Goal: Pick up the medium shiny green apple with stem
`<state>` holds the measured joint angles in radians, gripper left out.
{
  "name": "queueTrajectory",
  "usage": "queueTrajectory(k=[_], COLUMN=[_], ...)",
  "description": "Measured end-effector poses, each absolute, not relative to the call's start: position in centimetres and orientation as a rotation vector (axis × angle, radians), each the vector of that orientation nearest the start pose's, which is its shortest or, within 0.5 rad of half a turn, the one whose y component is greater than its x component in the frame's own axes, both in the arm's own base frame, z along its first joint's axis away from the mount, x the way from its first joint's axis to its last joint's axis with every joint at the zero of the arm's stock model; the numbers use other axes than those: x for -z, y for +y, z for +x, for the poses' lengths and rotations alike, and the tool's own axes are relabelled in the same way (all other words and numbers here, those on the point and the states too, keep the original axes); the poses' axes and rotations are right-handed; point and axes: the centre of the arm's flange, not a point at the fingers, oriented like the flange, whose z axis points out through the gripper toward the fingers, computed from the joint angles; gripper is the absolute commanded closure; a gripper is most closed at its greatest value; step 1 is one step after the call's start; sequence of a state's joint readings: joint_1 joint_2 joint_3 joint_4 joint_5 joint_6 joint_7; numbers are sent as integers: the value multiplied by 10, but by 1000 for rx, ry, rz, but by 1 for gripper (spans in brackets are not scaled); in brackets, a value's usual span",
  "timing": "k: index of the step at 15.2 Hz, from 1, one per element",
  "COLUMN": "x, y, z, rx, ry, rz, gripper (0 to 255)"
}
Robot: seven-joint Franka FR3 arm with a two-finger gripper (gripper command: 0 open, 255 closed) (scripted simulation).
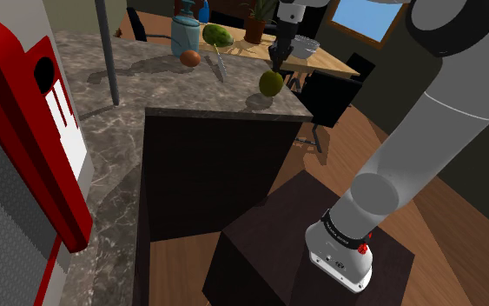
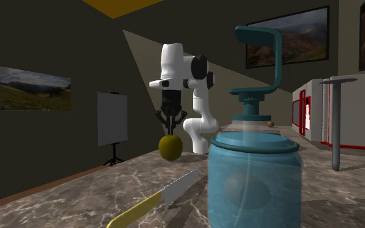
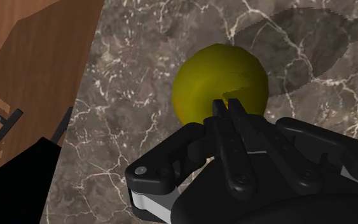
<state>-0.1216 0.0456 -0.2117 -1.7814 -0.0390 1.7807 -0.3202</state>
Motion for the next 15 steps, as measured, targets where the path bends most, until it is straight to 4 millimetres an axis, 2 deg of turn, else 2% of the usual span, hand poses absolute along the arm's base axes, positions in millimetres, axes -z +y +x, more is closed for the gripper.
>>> queueTrajectory(k=[15], x=[-591], y=[-188], z=[539], rx=[-92], ry=[6], rz=[-3171], gripper=[255])
